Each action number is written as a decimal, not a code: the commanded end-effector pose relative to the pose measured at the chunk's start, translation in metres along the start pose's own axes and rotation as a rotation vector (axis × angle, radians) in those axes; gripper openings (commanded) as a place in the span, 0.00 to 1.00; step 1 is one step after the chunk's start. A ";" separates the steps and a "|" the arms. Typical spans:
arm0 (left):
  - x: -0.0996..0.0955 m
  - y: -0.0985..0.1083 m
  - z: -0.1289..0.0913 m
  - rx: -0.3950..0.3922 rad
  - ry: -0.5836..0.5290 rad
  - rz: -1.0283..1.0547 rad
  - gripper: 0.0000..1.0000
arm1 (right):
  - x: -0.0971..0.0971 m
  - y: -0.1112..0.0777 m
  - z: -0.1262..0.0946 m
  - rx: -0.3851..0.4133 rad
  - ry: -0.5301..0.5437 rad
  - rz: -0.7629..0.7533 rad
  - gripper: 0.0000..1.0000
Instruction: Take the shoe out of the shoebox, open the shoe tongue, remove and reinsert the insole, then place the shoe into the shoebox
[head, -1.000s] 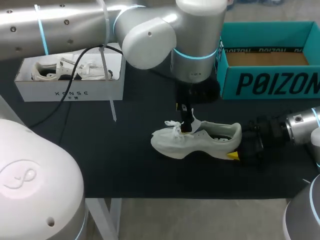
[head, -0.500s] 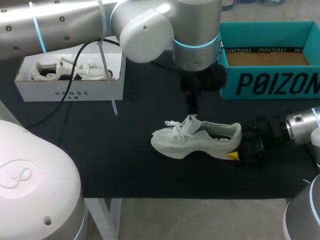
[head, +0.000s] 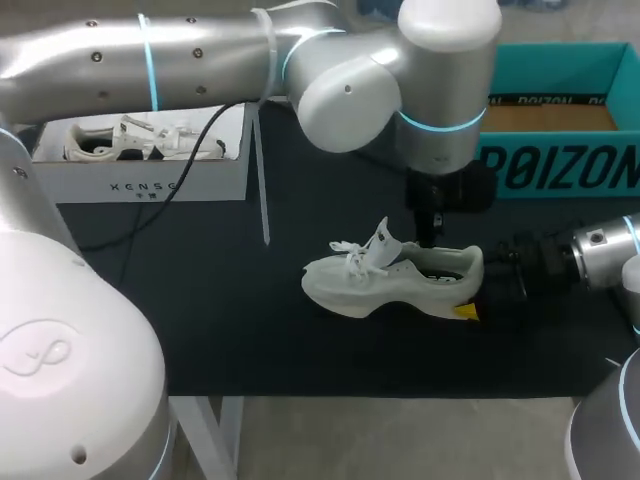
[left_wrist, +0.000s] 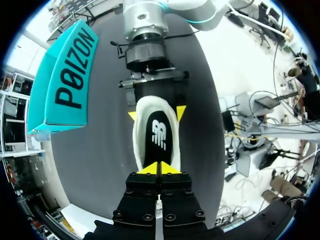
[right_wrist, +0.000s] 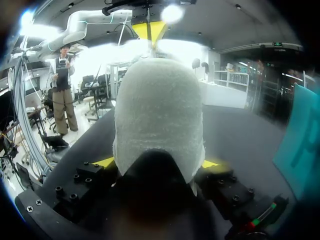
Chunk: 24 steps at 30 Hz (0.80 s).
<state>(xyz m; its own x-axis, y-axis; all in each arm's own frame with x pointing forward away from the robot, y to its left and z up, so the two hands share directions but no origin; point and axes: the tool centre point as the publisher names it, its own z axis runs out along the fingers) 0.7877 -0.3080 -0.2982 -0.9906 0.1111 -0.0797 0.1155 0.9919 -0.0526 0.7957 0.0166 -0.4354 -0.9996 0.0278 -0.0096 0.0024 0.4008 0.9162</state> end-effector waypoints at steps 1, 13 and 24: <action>-0.010 -0.015 0.023 -0.017 0.030 -0.005 0.00 | 0.000 -0.003 0.005 0.003 -0.002 0.001 0.00; 0.001 -0.009 0.052 -0.087 0.061 -0.067 0.00 | 0.000 -0.003 0.005 0.003 -0.002 0.001 0.00; 0.015 -0.002 0.074 -0.102 0.106 -0.075 0.00 | 0.000 -0.003 0.005 0.003 -0.002 0.001 0.00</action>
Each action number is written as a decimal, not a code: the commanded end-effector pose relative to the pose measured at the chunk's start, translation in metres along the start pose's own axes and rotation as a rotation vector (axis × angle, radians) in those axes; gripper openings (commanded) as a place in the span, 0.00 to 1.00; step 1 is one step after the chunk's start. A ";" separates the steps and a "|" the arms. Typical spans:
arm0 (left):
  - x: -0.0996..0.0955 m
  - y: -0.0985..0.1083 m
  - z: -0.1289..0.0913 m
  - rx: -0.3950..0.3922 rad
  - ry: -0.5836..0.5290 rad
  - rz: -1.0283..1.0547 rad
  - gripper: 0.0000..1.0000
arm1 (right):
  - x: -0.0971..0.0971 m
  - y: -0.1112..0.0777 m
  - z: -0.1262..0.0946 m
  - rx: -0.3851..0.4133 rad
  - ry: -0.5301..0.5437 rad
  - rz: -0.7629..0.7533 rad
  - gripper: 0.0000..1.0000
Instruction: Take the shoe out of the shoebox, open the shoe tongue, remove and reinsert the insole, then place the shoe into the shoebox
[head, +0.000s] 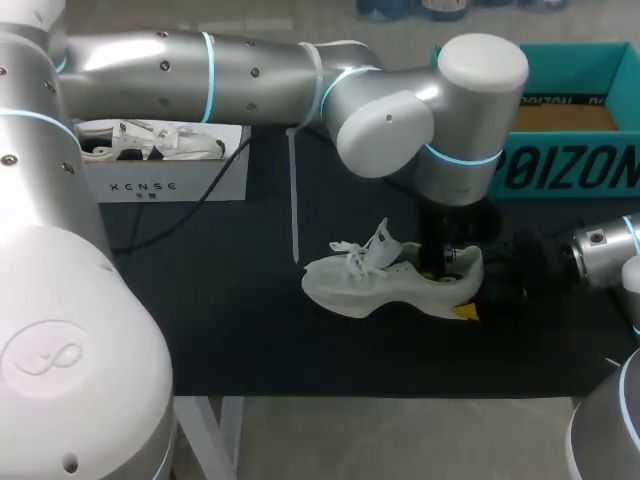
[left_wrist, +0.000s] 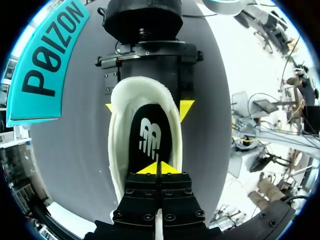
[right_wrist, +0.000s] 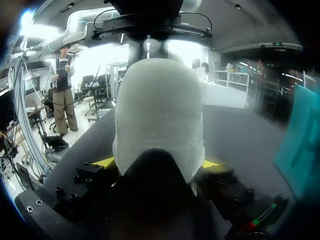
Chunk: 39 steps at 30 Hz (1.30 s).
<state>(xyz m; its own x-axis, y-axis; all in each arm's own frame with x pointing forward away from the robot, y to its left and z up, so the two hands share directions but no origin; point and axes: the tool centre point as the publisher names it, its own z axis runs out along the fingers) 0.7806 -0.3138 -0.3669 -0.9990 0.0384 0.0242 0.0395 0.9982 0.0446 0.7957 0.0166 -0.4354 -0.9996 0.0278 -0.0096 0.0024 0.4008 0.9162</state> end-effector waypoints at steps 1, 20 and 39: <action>0.003 0.002 0.008 -0.006 0.005 -0.003 0.00 | 0.000 -0.003 0.005 0.003 -0.002 0.001 0.00; 0.010 0.000 0.024 -0.045 -0.006 0.015 0.25 | 0.000 -0.003 0.005 0.003 -0.002 0.001 0.00; 0.004 -0.003 0.043 -0.072 -0.056 0.023 0.39 | 0.000 -0.003 0.005 0.003 -0.002 0.001 0.00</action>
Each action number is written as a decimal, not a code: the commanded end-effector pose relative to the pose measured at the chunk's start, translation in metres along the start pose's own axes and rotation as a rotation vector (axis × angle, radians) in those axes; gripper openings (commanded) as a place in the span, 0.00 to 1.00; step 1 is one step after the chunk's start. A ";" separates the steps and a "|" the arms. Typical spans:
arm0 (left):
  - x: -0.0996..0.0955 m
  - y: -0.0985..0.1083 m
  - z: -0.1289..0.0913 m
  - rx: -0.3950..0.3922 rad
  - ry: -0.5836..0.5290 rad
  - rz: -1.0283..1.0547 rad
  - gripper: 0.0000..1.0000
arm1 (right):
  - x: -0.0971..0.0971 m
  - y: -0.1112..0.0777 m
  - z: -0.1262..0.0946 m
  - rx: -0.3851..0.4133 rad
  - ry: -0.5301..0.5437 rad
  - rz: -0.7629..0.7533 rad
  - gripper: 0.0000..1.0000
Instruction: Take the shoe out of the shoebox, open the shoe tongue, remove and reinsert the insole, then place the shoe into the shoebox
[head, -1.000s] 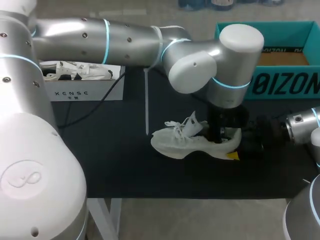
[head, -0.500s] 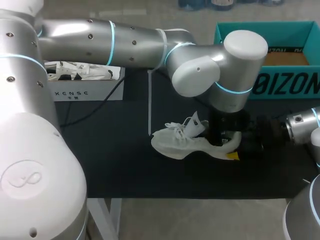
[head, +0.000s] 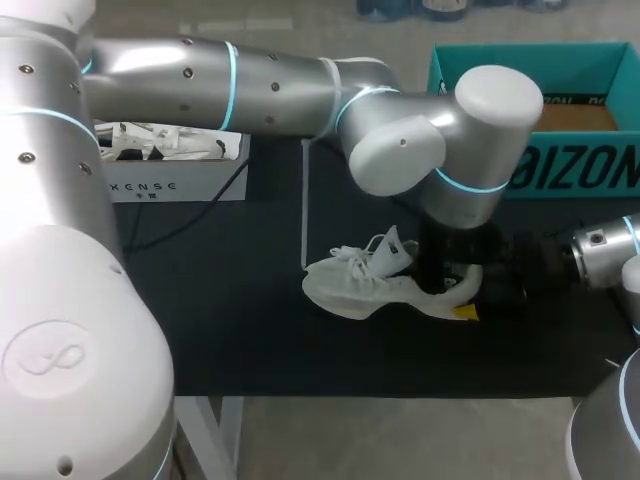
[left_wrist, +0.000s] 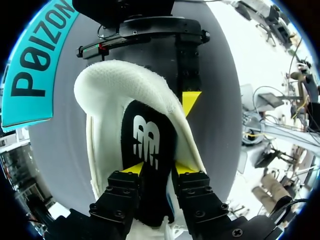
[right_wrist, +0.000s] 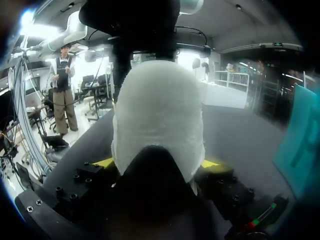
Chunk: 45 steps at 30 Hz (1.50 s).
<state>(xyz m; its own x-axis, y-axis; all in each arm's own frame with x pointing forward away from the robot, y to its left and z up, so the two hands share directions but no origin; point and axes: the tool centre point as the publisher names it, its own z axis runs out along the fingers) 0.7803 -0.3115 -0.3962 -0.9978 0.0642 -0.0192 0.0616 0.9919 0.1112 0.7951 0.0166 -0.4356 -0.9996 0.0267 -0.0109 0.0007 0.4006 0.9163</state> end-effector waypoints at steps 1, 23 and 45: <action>0.005 -0.005 0.017 -0.006 -0.018 0.001 0.38 | 0.000 -0.003 0.005 0.004 -0.002 0.003 0.00; -0.007 0.008 0.038 0.033 -0.245 -0.023 0.00 | 0.000 -0.003 0.005 0.004 -0.002 0.003 0.00; 0.005 0.016 -0.001 0.061 -0.351 -0.055 0.00 | 0.000 -0.003 0.005 0.004 -0.002 0.003 0.00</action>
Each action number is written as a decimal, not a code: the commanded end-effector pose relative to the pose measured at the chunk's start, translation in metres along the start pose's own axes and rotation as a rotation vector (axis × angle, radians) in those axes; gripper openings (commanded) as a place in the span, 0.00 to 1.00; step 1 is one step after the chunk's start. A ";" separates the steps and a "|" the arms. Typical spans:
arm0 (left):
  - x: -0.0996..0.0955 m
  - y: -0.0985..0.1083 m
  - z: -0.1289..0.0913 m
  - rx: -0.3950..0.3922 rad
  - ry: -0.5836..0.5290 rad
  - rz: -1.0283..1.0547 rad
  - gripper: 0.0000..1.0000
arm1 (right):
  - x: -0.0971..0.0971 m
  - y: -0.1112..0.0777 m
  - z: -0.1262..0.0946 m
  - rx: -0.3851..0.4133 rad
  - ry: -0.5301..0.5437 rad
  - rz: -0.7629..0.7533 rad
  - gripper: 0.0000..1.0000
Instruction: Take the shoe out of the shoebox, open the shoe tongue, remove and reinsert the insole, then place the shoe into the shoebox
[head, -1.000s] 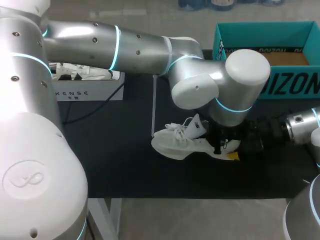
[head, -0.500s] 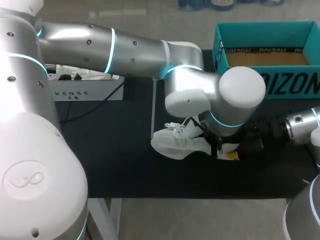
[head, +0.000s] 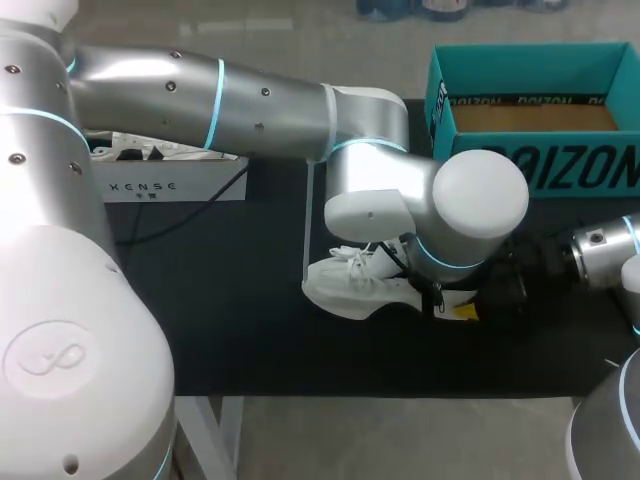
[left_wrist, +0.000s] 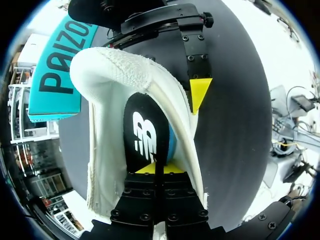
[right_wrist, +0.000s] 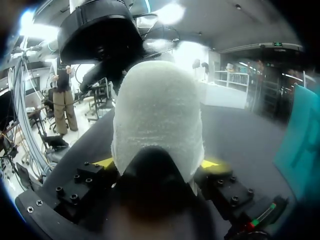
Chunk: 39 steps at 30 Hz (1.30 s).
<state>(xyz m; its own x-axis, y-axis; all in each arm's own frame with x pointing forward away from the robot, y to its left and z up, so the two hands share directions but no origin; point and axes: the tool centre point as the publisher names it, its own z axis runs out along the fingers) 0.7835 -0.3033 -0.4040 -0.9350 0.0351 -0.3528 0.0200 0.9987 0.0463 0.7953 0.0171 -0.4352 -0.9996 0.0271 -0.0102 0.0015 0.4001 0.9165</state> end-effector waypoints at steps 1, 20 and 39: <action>0.004 0.009 -0.014 0.004 -0.017 -0.004 0.00 | 0.000 -0.004 0.004 0.004 -0.002 0.002 0.00; -0.004 0.015 -0.048 0.018 -0.093 -0.052 0.00 | 0.000 -0.004 0.004 0.004 -0.002 0.002 0.00; 0.003 0.008 -0.071 0.085 -0.129 -0.073 0.00 | 0.000 -0.004 0.004 0.004 -0.002 0.002 0.00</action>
<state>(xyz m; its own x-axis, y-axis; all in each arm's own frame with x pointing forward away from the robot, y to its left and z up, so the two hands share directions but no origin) 0.7586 -0.2957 -0.3400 -0.8832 -0.0405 -0.4672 -0.0127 0.9980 -0.0624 0.7954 0.0169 -0.4353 -0.9996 0.0275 -0.0099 0.0019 0.4005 0.9163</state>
